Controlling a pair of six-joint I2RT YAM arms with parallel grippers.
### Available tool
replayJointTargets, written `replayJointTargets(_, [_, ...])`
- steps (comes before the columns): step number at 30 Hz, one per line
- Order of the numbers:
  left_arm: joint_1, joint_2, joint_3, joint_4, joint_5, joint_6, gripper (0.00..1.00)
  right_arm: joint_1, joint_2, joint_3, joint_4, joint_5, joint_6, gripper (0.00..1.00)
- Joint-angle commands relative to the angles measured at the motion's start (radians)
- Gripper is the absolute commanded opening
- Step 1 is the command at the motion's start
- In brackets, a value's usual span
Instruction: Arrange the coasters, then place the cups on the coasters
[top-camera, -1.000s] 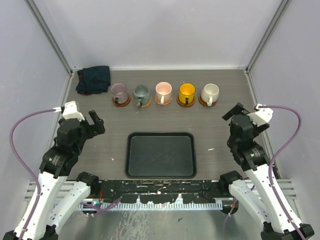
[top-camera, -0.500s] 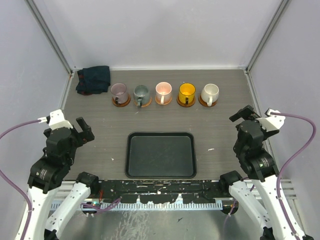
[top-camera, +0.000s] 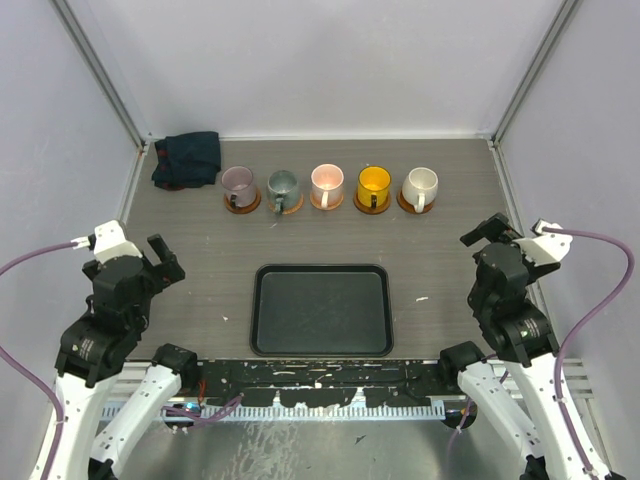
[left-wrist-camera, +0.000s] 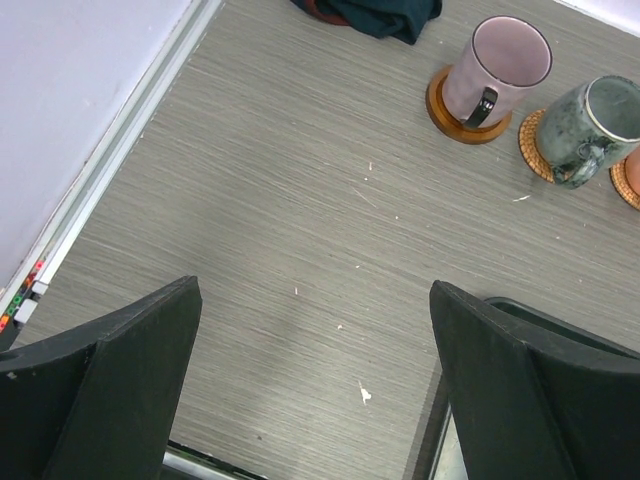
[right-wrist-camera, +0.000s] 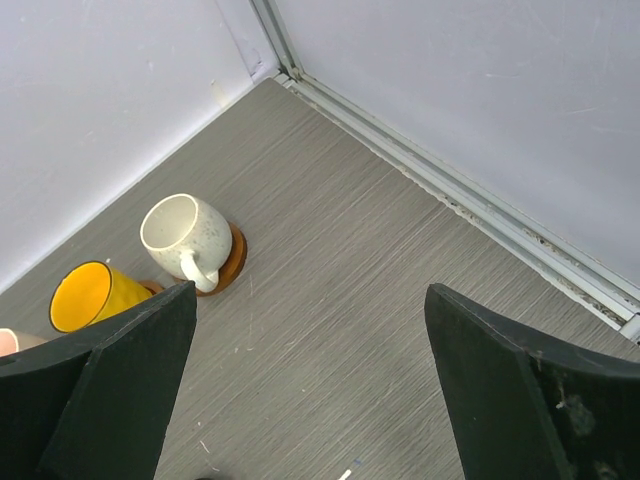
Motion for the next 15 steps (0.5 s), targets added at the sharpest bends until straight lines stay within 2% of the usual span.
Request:
replayJointTargets(1, [0.001, -0.022, 0.001, 0.023, -0.009, 0.004, 0.98, -0.001, 0.018, 0.030, 0.018, 0.015, 0.011, 1.00])
replayJointTargets(15, [0.002, -0.059, -0.027, 0.032, -0.012, 0.006, 0.98, -0.001, 0.016, 0.023, 0.019, 0.021, 0.010, 1.00])
